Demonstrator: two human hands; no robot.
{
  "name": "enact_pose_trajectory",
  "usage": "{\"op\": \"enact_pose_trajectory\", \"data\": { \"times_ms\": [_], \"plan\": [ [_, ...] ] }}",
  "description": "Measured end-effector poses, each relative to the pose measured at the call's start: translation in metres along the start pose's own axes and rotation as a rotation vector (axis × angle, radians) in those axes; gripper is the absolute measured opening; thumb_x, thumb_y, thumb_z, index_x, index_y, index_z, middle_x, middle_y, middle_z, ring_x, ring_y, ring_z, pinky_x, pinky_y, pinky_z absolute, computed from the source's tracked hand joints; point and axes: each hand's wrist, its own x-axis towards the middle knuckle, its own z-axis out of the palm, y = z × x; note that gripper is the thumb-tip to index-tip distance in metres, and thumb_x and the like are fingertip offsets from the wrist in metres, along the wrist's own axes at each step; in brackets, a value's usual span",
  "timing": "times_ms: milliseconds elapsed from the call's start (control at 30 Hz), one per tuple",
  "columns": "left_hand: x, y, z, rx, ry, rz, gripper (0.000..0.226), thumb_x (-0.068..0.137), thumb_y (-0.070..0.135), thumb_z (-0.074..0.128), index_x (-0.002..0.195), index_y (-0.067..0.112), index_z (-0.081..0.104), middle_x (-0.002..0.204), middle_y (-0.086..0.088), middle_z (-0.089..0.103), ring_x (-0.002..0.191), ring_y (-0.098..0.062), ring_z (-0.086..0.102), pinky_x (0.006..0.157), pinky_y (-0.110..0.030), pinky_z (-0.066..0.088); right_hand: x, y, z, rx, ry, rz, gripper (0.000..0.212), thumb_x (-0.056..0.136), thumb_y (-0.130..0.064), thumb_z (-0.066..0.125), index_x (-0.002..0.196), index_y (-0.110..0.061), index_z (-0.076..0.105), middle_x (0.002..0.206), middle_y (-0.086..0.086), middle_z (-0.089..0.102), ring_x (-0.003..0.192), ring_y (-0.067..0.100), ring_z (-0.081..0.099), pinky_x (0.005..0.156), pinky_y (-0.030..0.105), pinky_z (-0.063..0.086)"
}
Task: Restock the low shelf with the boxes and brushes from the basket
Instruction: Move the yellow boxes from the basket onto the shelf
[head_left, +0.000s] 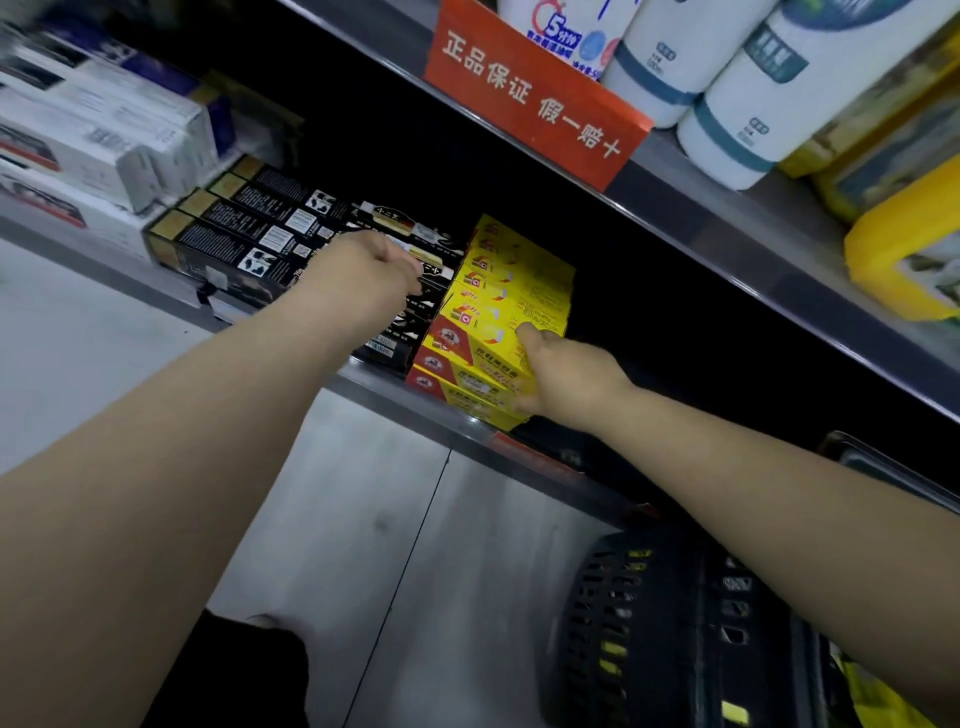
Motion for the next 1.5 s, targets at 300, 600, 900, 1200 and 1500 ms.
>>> {"op": "enact_pose_trajectory", "data": {
  "times_ms": [300,600,900,1200,1500],
  "plan": [
    [-0.008,0.002,0.003,0.03,-0.034,-0.011,0.017,0.091,0.022,0.051,0.102,0.017,0.064,0.107,-0.012,0.068,0.101,-0.026,0.063,0.068,-0.024,0.046,0.005,-0.004,0.003,0.011,0.014,-0.03,0.06,0.083,-0.023,0.067,0.127,-0.013,0.027,0.09,0.004,0.039,0.072,0.023,0.046,0.041,0.027,0.028],
    [-0.017,0.01,0.005,0.068,-0.047,0.009,0.014,0.089,0.021,0.053,0.097,0.017,0.064,0.105,-0.014,0.067,0.097,-0.025,0.064,0.07,-0.025,0.047,0.004,-0.005,0.004,0.054,0.034,0.005,0.053,0.084,-0.02,0.062,0.125,-0.012,0.029,0.097,0.008,0.047,0.073,0.023,0.049,0.045,0.029,0.035],
    [-0.047,0.036,0.027,0.139,-0.103,0.135,0.009,0.09,0.02,0.053,0.087,0.021,0.062,0.098,-0.002,0.066,0.095,-0.023,0.064,0.065,-0.02,0.042,-0.016,0.02,-0.024,0.265,-0.001,0.106,0.085,0.069,-0.044,0.079,0.134,-0.011,0.034,0.13,0.011,0.045,0.112,0.027,0.053,0.088,0.034,0.048],
    [-0.141,0.081,0.113,0.377,-0.499,0.502,0.013,0.087,0.015,0.058,0.087,0.024,0.066,0.073,0.011,0.06,0.061,-0.005,0.054,0.056,-0.013,0.041,-0.191,0.087,-0.04,0.78,0.25,0.121,0.037,0.076,-0.025,0.076,0.104,-0.03,0.053,0.11,-0.006,0.046,0.096,0.008,0.053,0.073,0.011,0.044],
    [-0.235,0.088,0.206,0.714,-0.884,0.746,0.012,0.092,0.034,0.051,0.1,0.041,0.057,0.082,0.024,0.057,0.076,0.009,0.055,0.059,-0.009,0.04,-0.385,0.187,0.074,0.684,0.023,0.487,0.032,0.082,-0.031,0.07,0.108,-0.03,0.051,0.114,-0.008,0.042,0.099,0.011,0.052,0.083,0.027,0.046]
  ]
}}
